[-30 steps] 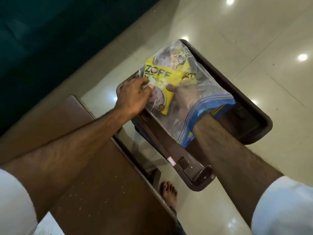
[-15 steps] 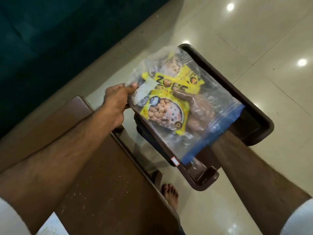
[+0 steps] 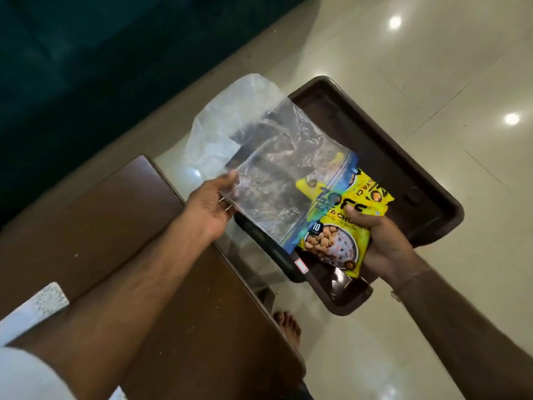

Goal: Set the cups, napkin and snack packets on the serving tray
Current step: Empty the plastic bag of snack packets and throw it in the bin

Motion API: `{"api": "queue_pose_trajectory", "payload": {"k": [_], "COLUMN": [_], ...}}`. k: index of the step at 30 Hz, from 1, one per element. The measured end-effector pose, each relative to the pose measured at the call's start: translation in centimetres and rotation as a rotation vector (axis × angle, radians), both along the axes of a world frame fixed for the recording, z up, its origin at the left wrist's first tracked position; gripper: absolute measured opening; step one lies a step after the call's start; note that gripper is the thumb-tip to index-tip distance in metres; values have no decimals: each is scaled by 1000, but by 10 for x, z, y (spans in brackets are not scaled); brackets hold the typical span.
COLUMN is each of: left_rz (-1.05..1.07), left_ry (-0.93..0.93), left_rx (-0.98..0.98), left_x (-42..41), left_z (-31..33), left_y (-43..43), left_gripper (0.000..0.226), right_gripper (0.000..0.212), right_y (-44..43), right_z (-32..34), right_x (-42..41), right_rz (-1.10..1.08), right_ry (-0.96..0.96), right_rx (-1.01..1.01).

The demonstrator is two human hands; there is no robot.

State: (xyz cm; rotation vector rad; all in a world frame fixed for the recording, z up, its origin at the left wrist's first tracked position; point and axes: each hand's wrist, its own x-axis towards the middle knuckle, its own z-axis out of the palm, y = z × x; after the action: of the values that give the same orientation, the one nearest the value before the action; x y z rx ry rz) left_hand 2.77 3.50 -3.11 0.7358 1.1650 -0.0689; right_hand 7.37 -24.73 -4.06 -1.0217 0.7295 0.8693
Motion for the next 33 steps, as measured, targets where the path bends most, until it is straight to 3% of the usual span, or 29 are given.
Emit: {"api": "queue_pose_trajectory", "payload": {"k": [1,5,14,16,19,20,21,22,24,25,28,33], "left_rz": [33,194,179,152,66,38,5,-31,-97,-124,-202,-131], "left_ry": [-11,-256,-517,-532,-518,-501,-482,-465,-429,-404,-303,-319], "left_rx": [-1,-114,-204,-210,-217,-223,-226,-224,-200,-176,-46,219], "left_x": [0,-8,-30,-35,-41,-41,-40,-39,-35,-32,-22,-27], "left_z": [0,13,37,39,40,41,42,43,49,54,73,120], "left_y": [0,26,60,61,58,57,55,54,52,53,57,90], "left_gripper": [5,23,14,16,20,20,18,16,11,9,13,51], "right_gripper": [45,42,40,45,77,81,81,82,87,88,70,75], "right_y": [1,12,33,34,34,36,38,43,56,63,85,134], "right_z": [0,1,-2,-2,5,14,23,33,52,65,92,141], "right_x": [0,3,12,14,19,22,28,36,55,64,78,75], "right_rz": [-29,-80,-178,-186,-38,-15,14,42,221,361,621,554], "right_ry": [11,25,-77,-178,-389,-528,-659,-714,-627,-645,-941,-1073], "right_rx": [0,9,-195,-373,-1033,-1140,-1073,-842,-361,-241,-129,-235]}}
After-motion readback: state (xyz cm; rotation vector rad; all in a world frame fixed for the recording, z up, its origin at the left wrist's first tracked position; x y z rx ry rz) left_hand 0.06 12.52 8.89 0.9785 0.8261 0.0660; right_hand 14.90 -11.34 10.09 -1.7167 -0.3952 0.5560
